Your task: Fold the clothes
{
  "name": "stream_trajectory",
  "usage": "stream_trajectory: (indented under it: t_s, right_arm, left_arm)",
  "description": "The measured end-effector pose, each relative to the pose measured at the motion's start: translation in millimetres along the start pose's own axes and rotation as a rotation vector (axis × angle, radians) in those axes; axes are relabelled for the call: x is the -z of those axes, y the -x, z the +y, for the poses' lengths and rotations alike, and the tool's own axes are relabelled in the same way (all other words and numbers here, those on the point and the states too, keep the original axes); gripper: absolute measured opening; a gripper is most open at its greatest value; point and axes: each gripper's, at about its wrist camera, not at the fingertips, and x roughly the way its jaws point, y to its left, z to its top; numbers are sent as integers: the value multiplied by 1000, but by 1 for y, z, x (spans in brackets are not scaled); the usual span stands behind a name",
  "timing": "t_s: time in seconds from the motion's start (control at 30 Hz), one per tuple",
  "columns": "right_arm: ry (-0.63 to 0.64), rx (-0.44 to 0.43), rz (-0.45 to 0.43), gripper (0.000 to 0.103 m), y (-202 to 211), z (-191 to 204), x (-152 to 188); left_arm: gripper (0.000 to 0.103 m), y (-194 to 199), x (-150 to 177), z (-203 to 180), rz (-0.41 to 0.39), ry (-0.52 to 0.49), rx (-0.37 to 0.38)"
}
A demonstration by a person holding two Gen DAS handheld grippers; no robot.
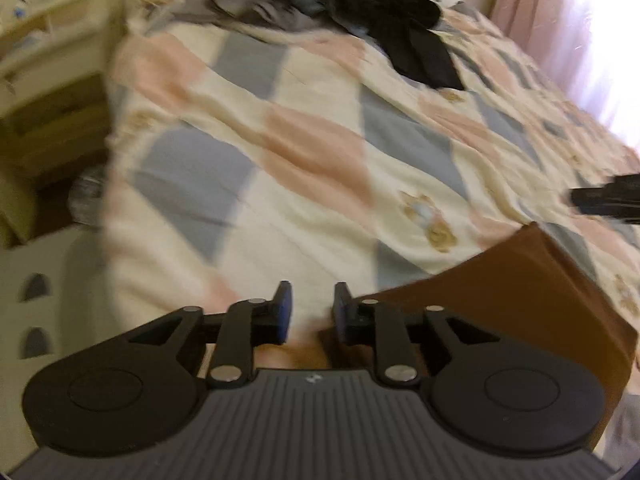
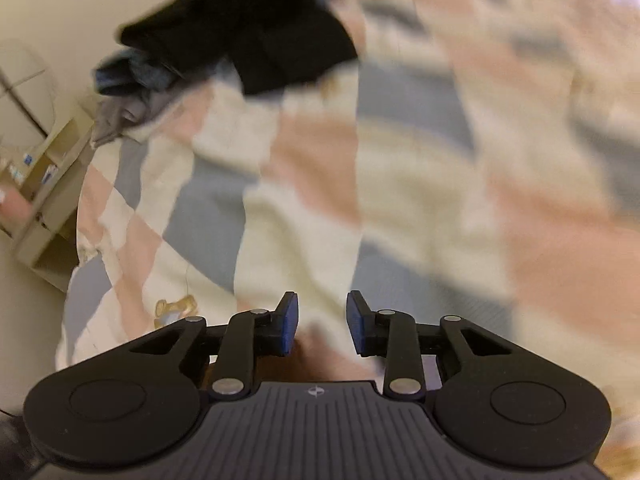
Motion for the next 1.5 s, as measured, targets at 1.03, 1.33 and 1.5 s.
stream_trajectory:
  t_s: [1.03, 1.33, 1.5]
  right_arm:
    - [-428, -138, -61, 40, 308, 62, 191]
    - [-300, -112, -115, 46, 382, 89, 180]
    - [-248, -96, -144, 50, 404, 96, 172]
  left_arm:
    - [22, 239, 28, -71, 394, -11, 52]
    - [32, 314, 1, -88, 263, -36, 11]
    - [33, 335, 3, -98, 230, -55, -14]
